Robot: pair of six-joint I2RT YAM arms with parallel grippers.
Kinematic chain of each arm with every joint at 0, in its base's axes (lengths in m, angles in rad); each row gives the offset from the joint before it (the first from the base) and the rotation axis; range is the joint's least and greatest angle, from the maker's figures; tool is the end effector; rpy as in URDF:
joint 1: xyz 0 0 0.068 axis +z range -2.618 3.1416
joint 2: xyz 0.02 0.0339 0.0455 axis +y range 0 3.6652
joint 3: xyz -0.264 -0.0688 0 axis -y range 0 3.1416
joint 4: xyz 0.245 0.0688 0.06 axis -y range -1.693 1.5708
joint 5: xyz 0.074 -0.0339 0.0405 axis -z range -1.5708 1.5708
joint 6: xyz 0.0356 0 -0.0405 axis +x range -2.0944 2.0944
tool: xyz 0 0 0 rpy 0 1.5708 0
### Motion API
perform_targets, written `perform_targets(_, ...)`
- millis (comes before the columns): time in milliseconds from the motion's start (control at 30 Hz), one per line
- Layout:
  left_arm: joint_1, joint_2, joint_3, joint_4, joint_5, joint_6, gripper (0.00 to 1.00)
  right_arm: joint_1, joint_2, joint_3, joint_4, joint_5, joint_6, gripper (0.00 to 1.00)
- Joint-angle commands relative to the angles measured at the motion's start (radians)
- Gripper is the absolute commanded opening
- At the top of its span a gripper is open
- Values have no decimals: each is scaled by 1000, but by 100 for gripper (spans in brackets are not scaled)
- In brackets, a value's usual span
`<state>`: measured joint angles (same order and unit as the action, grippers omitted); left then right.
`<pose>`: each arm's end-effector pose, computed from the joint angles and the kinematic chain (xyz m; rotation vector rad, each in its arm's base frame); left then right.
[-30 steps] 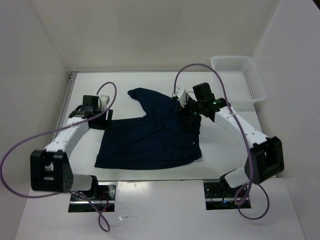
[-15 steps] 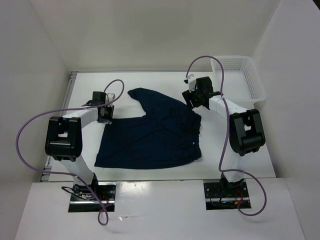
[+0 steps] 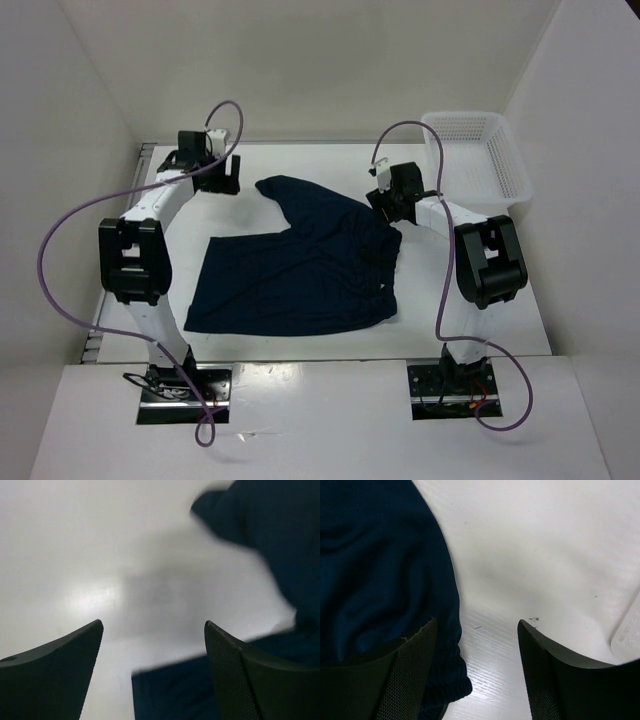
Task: Fold and stack the shorts
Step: Flatten the shorts out
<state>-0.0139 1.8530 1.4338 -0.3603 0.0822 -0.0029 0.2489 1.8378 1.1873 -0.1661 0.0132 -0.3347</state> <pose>0.4195 -0.0088 0.2452 0.0533 2.3488 -0.1048 0.3839 0.0971 0.1876 -0.6810 2.2889 -0.0563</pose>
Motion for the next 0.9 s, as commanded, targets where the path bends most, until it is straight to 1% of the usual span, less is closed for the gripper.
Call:
perform_targets(0, -9, 144, 153, 30, 152, 3, 90, 6, -9, -20, 69, 18, -17, 71)
perform_targets(67, -32, 204, 255, 21, 178, 3, 90, -3, -18, -20, 69, 18, -26, 71)
perform_targets(200, -66, 325, 341, 40, 189, 3, 91, -3, -18, -49, 59, -5, -44, 71)
perform_targets(333, -106, 420, 413, 49, 189, 3, 92, -13, -28, -60, 40, -18, -62, 71)
perform_targets(367, -119, 451, 424, 49, 171, 3, 92, -13, -28, -72, 40, -18, -63, 71)
perform_targets(500, -139, 498, 471, 49, 172, 3, 92, -22, -19, -81, 40, -18, -87, 71)
perform_targets(567, -150, 509, 471, 40, 206, 3, 82, -22, -18, -81, 40, -18, -87, 71)
perform_targets(633, -159, 509, 482, 0, 229, 3, 69, -22, -9, -81, 31, -31, -87, 71)
perform_targets(667, -159, 509, 482, 0, 240, 3, 53, -22, 0, -81, 16, -42, -87, 71)
perform_targets(700, -159, 509, 473, -11, 240, 3, 43, -22, 0, -81, 7, -68, -98, 68)
perform_targets(733, -159, 509, 461, -11, 240, 3, 31, -22, 9, -81, -12, -81, -113, 57)
perform_targets(767, -159, 496, 452, -11, 240, 3, 19, -22, 9, -81, -24, -96, -113, 50)
perform_targets(800, -159, 496, 442, -11, 216, 3, 0, -22, 9, -81, -35, -111, -130, 43)
perform_targets(833, -159, 464, 423, -11, 205, 3, 0, -22, 20, -72, -35, -130, -130, 36)
perform_targets(867, -159, 447, 413, -23, 205, 3, 0, -22, 20, -72, -47, -130, -141, 19)
